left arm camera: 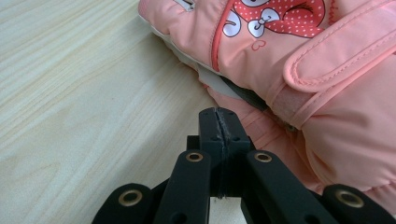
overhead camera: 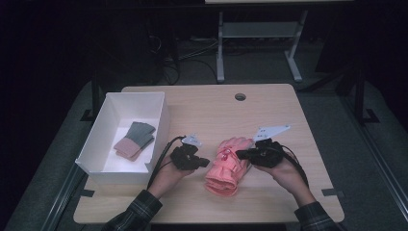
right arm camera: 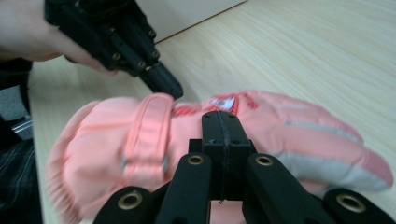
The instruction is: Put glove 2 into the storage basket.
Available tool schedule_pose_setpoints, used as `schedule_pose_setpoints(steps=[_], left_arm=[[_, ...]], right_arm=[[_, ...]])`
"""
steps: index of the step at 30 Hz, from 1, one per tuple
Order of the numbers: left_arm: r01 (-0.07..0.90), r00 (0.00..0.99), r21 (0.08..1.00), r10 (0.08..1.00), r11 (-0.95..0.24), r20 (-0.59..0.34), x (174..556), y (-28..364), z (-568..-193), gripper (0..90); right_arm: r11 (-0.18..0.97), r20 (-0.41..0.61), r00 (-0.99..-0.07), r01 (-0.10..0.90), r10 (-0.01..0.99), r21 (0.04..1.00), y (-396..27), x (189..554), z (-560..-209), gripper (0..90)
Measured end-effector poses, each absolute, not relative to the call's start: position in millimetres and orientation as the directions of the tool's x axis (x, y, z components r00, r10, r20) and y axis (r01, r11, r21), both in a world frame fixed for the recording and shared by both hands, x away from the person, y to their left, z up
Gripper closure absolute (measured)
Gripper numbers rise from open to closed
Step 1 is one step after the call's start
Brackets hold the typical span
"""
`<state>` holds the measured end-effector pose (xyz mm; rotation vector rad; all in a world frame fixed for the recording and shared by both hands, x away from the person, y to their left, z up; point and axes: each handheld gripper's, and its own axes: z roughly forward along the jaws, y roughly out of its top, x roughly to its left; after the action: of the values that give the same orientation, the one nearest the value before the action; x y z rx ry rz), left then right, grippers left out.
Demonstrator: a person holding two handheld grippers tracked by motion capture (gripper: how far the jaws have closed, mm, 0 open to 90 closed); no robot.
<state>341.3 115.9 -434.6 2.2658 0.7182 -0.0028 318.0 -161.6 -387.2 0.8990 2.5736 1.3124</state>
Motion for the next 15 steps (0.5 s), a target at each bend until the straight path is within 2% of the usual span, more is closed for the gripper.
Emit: schedule_pose_setpoints(steps=[7,15], left_arm=[[0.501,0.84,0.66,0.497,-0.56,-0.216,342,117,-435,89.4],[0.508,0.837,0.653,0.501,-0.562,-0.22,341,117,-435,89.4]], right_arm=[[0.452,0.156,-0.806,0.467,0.571,0.76,-156,333,-391,90.0],[0.491,0.154,-0.801,0.492,0.578,0.719,-159,330,-404,90.0]])
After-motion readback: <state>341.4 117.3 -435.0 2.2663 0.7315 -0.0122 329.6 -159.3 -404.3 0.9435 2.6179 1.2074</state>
